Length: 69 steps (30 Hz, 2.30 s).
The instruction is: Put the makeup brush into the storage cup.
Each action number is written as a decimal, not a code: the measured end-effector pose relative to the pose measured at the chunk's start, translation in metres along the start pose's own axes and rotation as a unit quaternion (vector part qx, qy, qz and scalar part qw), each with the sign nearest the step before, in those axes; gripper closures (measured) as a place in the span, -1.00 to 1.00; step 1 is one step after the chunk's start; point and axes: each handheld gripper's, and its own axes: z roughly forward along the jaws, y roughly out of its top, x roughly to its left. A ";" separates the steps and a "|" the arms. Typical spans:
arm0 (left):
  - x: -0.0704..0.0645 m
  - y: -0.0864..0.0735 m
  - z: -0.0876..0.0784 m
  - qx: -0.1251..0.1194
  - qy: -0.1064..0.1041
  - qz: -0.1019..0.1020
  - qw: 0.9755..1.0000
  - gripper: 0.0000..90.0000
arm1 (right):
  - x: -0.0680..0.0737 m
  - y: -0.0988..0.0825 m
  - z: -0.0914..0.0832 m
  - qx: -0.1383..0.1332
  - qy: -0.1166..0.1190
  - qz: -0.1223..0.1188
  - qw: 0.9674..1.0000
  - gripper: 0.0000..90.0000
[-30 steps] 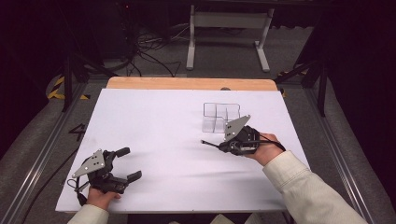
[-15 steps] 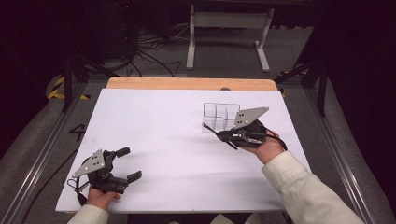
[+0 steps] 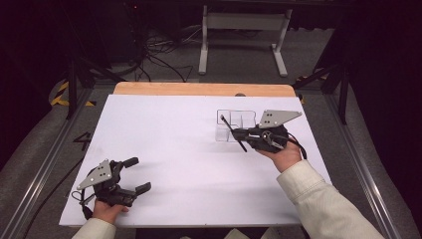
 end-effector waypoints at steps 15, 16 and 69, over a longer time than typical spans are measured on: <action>0.000 0.000 0.000 0.000 -0.001 -0.001 1.000 -0.98 | -0.010 0.003 -0.005 -0.071 -0.037 0.035 0.996 0.86; 0.000 0.000 0.000 0.000 -0.001 -0.001 1.000 -0.98 | -0.011 0.003 -0.004 -0.076 -0.040 0.038 0.996 0.86; 0.001 0.000 -0.001 -0.002 -0.006 -0.003 1.000 -0.98 | -0.070 0.007 0.023 -0.120 -0.138 0.107 0.977 0.86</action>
